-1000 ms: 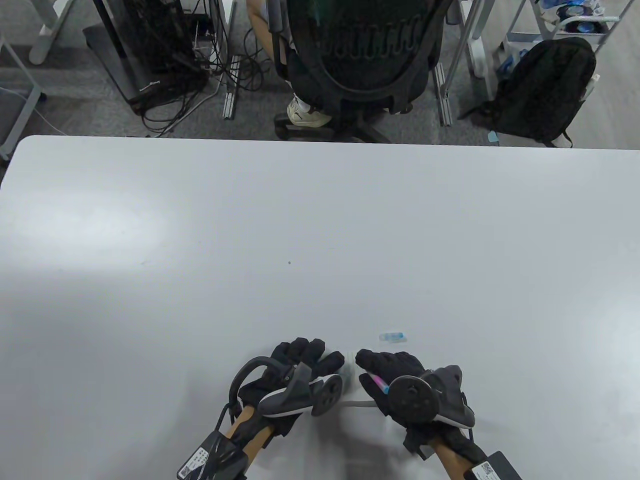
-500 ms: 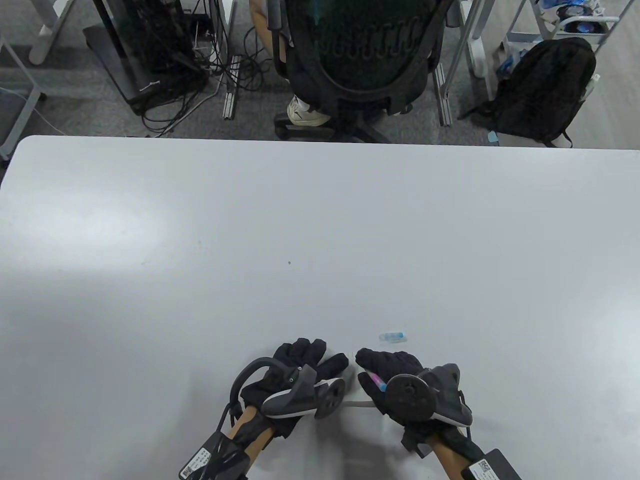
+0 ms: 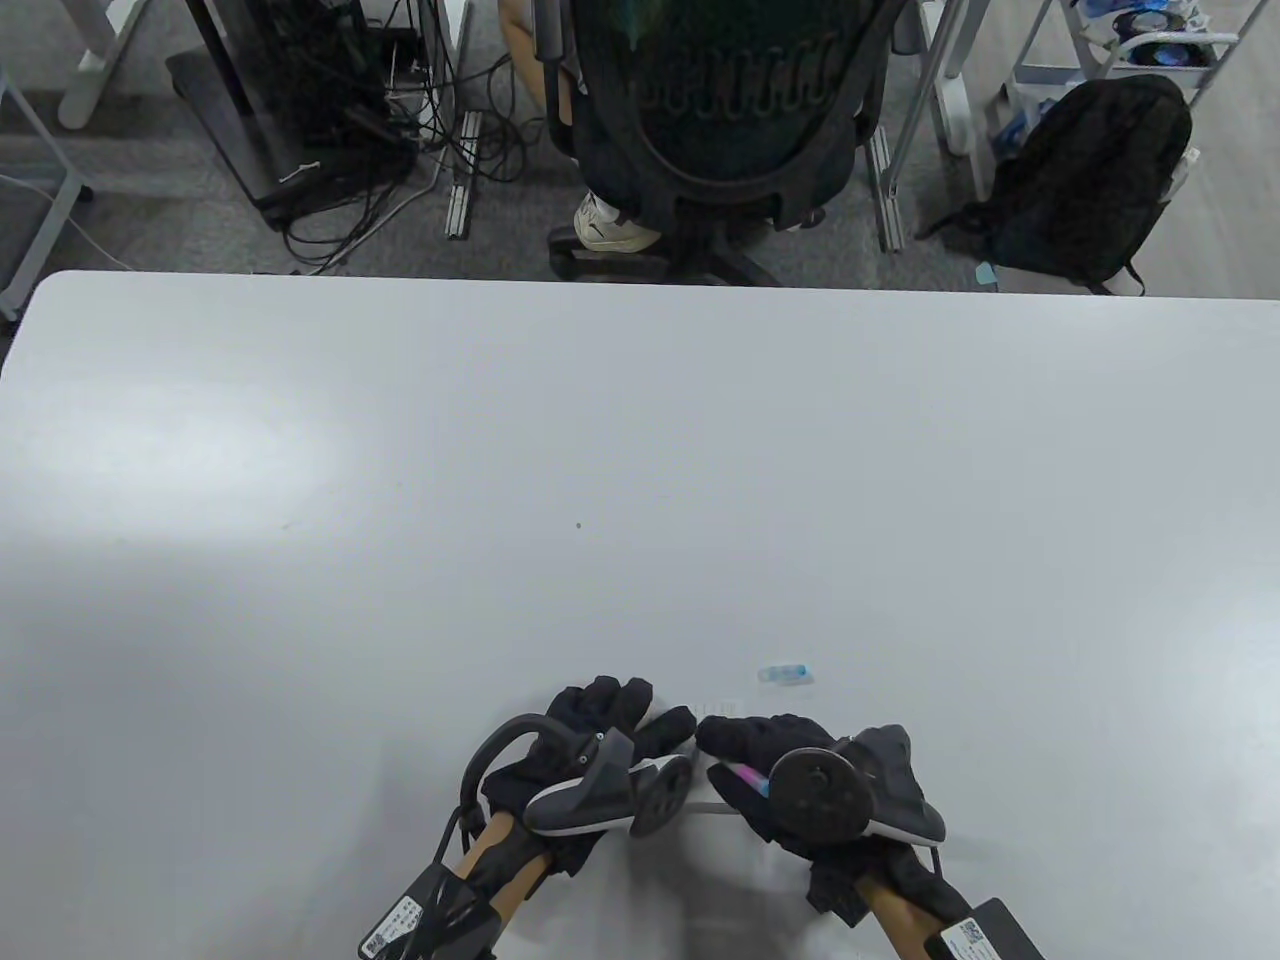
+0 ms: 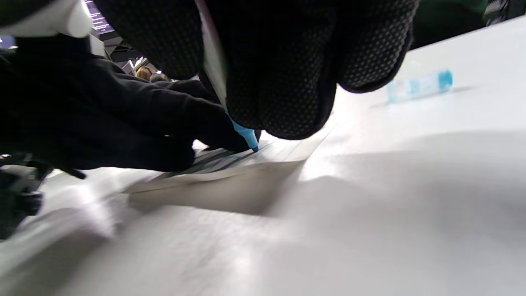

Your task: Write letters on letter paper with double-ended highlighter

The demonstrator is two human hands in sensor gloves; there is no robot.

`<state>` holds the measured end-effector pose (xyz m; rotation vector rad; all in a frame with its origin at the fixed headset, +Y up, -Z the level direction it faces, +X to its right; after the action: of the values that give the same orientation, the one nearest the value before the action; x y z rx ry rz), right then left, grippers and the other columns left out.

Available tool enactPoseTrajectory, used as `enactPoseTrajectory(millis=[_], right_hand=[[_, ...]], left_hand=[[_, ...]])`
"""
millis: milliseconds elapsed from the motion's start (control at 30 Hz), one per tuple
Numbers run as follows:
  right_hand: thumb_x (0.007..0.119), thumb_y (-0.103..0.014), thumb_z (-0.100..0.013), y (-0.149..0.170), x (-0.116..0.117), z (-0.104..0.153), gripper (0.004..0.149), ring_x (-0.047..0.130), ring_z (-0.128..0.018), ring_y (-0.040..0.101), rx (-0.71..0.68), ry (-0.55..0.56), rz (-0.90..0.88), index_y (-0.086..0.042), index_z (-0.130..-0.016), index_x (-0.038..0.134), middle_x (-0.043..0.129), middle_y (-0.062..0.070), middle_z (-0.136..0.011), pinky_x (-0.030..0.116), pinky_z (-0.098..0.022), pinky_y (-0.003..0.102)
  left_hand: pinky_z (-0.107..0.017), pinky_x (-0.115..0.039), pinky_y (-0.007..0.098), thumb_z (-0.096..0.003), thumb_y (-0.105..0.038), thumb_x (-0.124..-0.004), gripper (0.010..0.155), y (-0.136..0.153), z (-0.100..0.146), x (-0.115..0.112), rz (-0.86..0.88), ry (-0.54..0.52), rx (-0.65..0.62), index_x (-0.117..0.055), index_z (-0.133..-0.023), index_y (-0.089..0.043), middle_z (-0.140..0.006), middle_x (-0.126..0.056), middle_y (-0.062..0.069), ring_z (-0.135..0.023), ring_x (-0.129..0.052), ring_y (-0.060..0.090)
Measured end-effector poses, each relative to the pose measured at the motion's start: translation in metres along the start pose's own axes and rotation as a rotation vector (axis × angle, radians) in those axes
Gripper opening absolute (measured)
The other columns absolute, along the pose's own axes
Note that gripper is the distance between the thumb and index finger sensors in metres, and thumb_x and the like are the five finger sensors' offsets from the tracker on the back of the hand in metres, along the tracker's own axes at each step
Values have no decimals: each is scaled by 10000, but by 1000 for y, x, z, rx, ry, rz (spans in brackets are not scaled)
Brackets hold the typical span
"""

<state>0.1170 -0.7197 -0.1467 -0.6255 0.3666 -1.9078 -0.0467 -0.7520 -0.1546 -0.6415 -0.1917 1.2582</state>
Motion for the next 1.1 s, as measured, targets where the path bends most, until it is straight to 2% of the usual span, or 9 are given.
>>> enactPoseTrajectory(millis=[200, 467, 533, 633, 867, 1100], right_hand=[[721, -391, -528, 7, -2, 13, 491, 990, -655, 338, -1, -58, -73, -141, -946, 777, 945, 174, -803, 750, -619, 587], [719, -385, -530, 13, -8, 19, 481, 997, -612, 349, 30, -23, -58, -120, -924, 796, 960, 193, -762, 758, -600, 597], [714, -391, -532, 12, -11, 20, 485, 997, -616, 343, 17, -4, -48, -126, -931, 789, 957, 186, -767, 760, -602, 591], [711, -389, -536, 10, -23, 20, 489, 988, -614, 354, 25, 102, -103, -126, -943, 781, 945, 203, -771, 750, -598, 601], [700, -355, -551, 1, -30, 19, 476, 1002, -590, 353, 56, 171, 37, -183, -994, 732, 949, 217, -763, 766, -575, 602], [713, -297, -540, 0, -25, 19, 490, 998, -595, 341, 68, 160, 141, -156, -1009, 696, 939, 213, -764, 764, -578, 597]], left_hand=[[-827, -566, 542, -637, -325, -556, 557, 0, 0, 0, -4, -1, 2, -322, -1125, -460, -1219, -364, 47, -1119, -486, 315], [-826, -568, 540, -638, -321, -555, 558, 0, 0, 0, -2, -2, 5, -322, -1125, -458, -1218, -363, 47, -1119, -484, 319], [-826, -568, 539, -639, -320, -554, 555, 0, 0, 0, -2, -2, 5, -322, -1124, -459, -1218, -362, 47, -1119, -483, 317], [-827, -565, 538, -642, -319, -550, 553, 0, 0, -1, 8, -2, 2, -321, -1125, -461, -1217, -359, 43, -1117, -481, 315], [-826, -571, 528, -646, -311, -554, 554, 2, 0, -1, 33, -12, 6, -316, -1122, -466, -1215, -372, 24, -1111, -499, 306], [-825, -581, 521, -644, -329, -559, 547, 5, 0, 0, 46, -22, 13, -335, -1125, -460, -1216, -395, 7, -1117, -516, 286]])
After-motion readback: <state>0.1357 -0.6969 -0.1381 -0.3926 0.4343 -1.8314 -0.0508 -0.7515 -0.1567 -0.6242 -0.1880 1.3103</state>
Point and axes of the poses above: the tracker on the back of each hand, its own y axis roughly to the little-finger side, its own z axis roughly from the fingertips to the wrist, x = y × z, the point moved 2 cm from there along -z, roughly from the wrist to the fingertips
